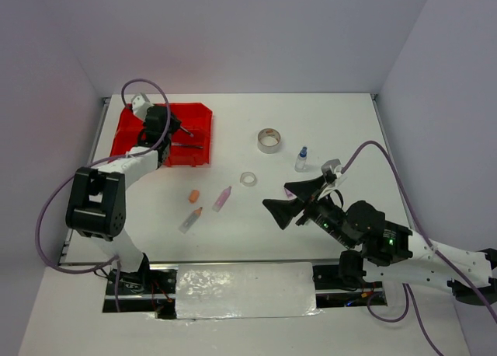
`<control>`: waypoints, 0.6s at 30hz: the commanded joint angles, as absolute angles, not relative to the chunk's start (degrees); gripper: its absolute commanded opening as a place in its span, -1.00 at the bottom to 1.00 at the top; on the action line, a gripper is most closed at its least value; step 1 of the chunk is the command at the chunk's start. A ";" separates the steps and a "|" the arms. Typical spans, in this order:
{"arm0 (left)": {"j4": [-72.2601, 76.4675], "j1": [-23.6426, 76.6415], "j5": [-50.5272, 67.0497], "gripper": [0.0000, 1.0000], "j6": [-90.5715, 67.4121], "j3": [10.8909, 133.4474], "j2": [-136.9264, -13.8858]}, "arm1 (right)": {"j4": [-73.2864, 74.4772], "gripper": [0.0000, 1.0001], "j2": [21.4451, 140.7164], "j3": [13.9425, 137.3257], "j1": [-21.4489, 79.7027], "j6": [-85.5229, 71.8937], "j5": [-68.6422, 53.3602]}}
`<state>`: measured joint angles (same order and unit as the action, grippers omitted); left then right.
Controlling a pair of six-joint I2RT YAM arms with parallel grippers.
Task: Sort the stationery into containers
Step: Place the pen in the storage box.
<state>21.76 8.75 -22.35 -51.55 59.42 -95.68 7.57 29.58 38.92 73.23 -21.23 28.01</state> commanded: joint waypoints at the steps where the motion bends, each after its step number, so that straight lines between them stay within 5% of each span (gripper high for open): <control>1: 29.87 8.44 -22.42 -0.70 -54.84 59.60 -97.99 | 6.42 0.99 29.70 39.11 73.04 -19.69 27.86; 10: 34.37 8.17 -21.88 -0.62 -58.53 56.26 -101.69 | 4.40 0.99 32.69 39.90 73.04 -15.74 28.83; 16: 34.71 8.17 -21.18 -0.13 -60.12 54.14 -99.67 | 3.78 1.00 33.57 40.43 73.04 -15.03 29.18; 18: 34.63 8.17 -20.57 0.17 -60.47 53.18 -98.35 | 3.69 0.99 33.75 40.52 73.04 -15.29 29.44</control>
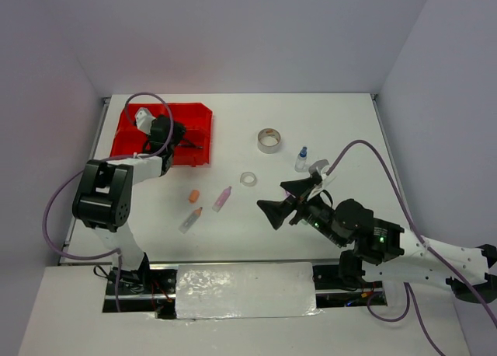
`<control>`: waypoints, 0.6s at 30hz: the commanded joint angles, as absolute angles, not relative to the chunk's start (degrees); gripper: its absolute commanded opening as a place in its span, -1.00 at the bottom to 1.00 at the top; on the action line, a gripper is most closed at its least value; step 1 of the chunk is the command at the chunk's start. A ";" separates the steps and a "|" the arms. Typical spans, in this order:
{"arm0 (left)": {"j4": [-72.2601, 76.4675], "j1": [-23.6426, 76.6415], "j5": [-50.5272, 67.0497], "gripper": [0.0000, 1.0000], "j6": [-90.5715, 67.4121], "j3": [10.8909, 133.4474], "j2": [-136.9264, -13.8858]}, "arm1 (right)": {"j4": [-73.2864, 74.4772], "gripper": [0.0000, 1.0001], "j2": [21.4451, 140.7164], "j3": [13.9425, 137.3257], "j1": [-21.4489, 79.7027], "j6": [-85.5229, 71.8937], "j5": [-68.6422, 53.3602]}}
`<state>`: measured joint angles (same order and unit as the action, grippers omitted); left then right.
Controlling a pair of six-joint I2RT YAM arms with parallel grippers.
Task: Sort the stationery into containers
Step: Place the pen in the storage box.
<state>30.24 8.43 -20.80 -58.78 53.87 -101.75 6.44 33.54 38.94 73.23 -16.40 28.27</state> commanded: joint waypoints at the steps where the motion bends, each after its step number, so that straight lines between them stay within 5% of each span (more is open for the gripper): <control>1: 34.28 8.17 -20.48 0.36 -60.82 52.65 -97.83 | 3.87 0.99 33.92 40.69 73.12 -15.47 29.44; 10: 19.63 8.88 -18.54 0.99 -57.76 58.17 -87.20 | 6.75 1.00 38.83 43.23 72.34 -16.87 30.85; 18: -10.25 9.67 -11.27 0.99 -45.11 73.04 -76.66 | 14.67 0.99 53.25 47.63 61.71 -27.76 19.17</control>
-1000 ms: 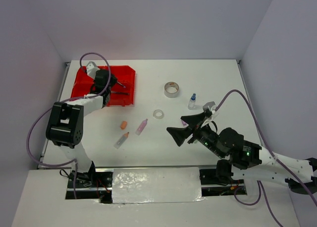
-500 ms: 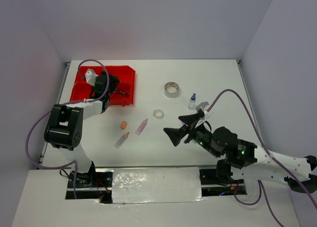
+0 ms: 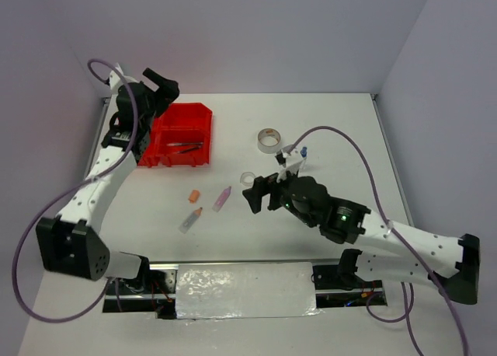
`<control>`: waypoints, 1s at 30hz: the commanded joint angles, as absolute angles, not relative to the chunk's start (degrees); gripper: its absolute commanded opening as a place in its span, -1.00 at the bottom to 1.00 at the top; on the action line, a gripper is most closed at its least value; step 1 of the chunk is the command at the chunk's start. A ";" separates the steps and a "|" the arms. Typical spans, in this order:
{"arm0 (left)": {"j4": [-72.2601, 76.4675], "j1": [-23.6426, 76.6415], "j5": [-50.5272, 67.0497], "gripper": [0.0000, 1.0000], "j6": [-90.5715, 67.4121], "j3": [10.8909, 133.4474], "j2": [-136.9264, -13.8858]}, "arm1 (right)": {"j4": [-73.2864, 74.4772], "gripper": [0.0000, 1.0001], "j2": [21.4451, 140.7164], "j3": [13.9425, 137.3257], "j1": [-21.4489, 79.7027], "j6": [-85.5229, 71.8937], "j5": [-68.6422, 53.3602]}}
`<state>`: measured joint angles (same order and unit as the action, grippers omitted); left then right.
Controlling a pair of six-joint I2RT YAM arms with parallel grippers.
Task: Sort the stationery into containers
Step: Place the pen in the storage box, then pick up the pen from the center of the board.
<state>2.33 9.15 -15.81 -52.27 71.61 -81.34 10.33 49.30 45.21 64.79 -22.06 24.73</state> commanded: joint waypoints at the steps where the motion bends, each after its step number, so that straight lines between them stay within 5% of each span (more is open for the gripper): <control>1: -11.68 9.75 -10.12 0.99 -43.87 71.30 -73.60 | 14.94 0.99 56.13 47.72 60.39 -28.56 18.38; 17: -27.69 19.95 -1.51 0.99 -31.04 47.73 -48.25 | 34.46 1.00 72.24 54.32 53.36 -39.84 28.93; 30: -21.54 33.57 -3.61 0.98 -29.02 52.47 -71.68 | 30.49 0.99 59.60 46.76 39.64 -31.56 16.35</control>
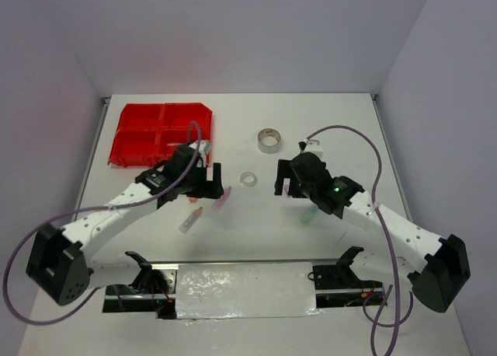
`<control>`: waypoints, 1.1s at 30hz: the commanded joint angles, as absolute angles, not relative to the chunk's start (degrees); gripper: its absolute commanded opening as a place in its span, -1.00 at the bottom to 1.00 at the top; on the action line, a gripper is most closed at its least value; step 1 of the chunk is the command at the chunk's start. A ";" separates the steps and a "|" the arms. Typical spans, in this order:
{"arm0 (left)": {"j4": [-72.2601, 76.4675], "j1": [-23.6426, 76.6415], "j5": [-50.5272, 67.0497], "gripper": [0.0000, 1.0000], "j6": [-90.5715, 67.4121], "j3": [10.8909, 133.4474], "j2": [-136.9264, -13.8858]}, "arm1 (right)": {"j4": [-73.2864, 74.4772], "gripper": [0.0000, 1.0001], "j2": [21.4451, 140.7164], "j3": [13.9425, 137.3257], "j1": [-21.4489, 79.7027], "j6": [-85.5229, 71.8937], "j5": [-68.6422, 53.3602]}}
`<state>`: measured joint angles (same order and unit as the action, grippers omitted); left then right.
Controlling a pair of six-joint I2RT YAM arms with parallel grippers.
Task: Sort the stationery into containers
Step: Pick up the pen from the center of the board.
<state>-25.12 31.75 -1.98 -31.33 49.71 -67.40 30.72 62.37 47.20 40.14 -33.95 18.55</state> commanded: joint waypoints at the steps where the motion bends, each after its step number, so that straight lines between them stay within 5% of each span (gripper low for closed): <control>1: -20.23 34.44 -2.30 0.97 -26.65 52.82 -73.55 | 30.59 0.99 58.37 46.50 39.46 -31.12 15.91; 11: -20.30 36.56 -9.05 0.55 -21.45 60.55 -90.77 | 32.25 0.98 51.25 45.26 39.55 -29.18 11.60; 33: -21.35 40.34 -10.19 0.06 -23.20 59.33 -98.96 | 31.90 0.96 48.87 43.77 39.55 -28.21 8.79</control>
